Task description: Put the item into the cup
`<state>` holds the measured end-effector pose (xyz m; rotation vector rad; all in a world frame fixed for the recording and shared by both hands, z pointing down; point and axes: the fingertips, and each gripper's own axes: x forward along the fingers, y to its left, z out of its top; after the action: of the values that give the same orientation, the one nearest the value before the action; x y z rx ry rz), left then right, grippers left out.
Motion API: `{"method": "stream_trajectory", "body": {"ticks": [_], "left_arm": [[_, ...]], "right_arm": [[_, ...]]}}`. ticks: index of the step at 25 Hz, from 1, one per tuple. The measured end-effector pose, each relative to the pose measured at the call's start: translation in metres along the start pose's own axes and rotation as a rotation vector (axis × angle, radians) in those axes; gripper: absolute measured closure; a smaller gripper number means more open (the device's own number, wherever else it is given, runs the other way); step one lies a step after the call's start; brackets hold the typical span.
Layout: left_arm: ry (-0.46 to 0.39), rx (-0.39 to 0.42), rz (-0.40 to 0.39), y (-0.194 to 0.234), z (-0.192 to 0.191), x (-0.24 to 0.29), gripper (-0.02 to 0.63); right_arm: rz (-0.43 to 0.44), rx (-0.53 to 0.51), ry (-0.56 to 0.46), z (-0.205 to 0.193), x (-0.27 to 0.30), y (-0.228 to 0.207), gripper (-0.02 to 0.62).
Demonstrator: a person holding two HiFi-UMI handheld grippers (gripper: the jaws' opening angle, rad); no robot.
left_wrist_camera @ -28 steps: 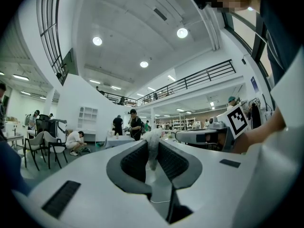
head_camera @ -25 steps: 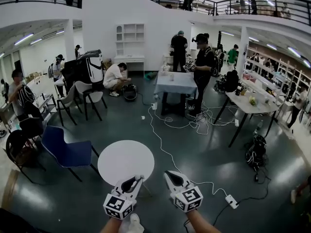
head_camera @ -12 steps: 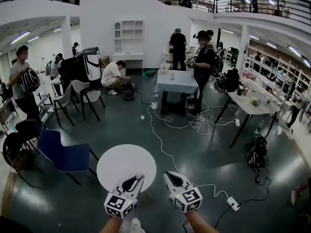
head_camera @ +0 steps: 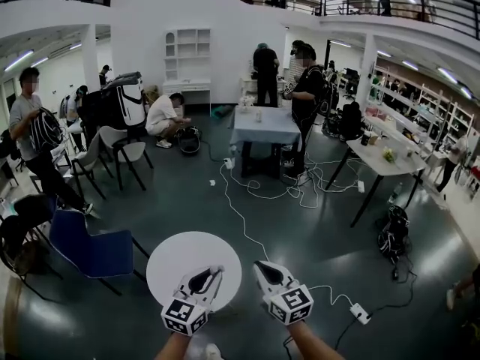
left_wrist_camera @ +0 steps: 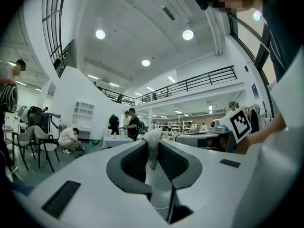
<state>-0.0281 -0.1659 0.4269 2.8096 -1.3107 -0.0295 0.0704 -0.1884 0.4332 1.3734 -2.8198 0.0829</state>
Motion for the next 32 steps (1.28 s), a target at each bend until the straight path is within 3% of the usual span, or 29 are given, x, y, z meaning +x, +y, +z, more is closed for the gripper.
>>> {"method": "stream_trajectory", "body": {"ticks": [19,32], "left_arm": [[0.017,-0.038,-0.044,0.144,0.002,0.028,0.532],[0.038,-0.033,-0.051,0.208,-0.009,0.017,0.532]], "right_arm": [[-0.049,-0.001,0.042,0.003,0.141,-0.001,0.580],[-0.090,-0.020,0.041,0.001,0.188,0.012,0.580]]}}
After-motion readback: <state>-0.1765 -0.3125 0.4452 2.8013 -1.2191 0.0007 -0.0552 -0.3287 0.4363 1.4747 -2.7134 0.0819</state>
